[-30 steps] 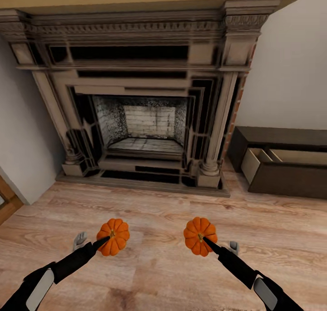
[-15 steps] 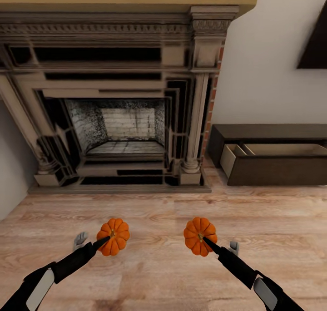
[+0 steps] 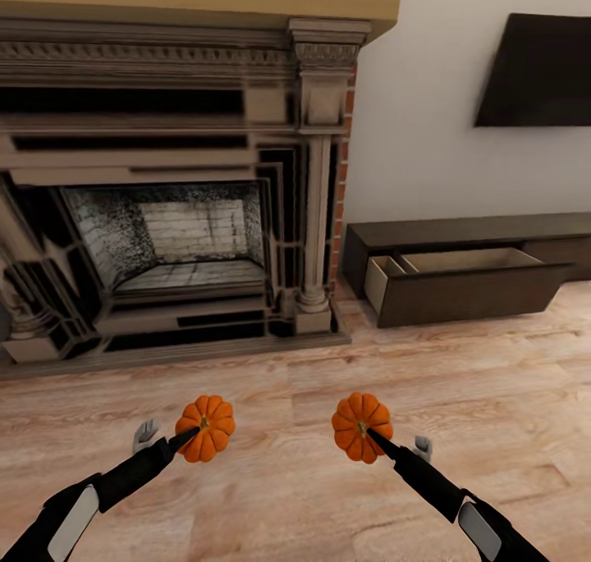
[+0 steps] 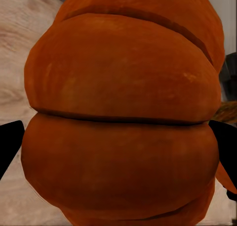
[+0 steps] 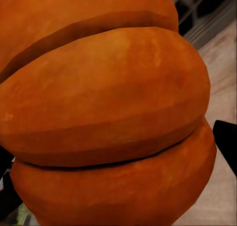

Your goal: Place each of the two pumpkins and all three candles from the living room inside a cabinet in the living room (use any cabinet), then make sure every cabinet is closed, and position the cauldron so it is next to a table in the living room.

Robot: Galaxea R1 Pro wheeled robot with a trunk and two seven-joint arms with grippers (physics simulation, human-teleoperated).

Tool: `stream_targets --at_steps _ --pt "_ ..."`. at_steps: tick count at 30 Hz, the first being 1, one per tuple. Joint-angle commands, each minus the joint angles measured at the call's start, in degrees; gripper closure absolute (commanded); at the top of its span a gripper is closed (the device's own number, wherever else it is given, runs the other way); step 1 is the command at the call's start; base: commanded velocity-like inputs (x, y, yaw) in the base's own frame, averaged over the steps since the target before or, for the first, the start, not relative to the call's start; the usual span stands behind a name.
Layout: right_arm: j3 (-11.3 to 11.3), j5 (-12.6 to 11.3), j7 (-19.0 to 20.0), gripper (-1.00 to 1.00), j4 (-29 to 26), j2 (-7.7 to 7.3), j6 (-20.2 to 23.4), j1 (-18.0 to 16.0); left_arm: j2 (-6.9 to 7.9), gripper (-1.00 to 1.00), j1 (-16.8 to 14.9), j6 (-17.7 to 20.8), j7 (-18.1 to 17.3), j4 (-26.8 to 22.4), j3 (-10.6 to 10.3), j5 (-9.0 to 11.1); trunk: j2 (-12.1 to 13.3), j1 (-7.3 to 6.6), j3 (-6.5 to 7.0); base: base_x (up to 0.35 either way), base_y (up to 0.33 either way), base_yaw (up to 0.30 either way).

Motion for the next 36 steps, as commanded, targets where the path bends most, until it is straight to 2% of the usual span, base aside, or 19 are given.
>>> stream_targets --at_steps 1,36 --pt "0.10 -0.67 0.15 1.00 -0.01 -0.02 0.61 -0.05 0.00 1.00 -0.01 0.59 -0.11 -0.06 0.08 0.67 -0.02 -0.02 -0.01 0.000 0.000 -0.276" --pt "0.10 -0.67 0.15 1.00 -0.01 -0.02 0.61 -0.05 -0.20 1.00 -0.01 0.59 -0.10 -0.05 -0.01 0.67 -0.02 -0.02 1.35 0.000 0.000 -0.275"
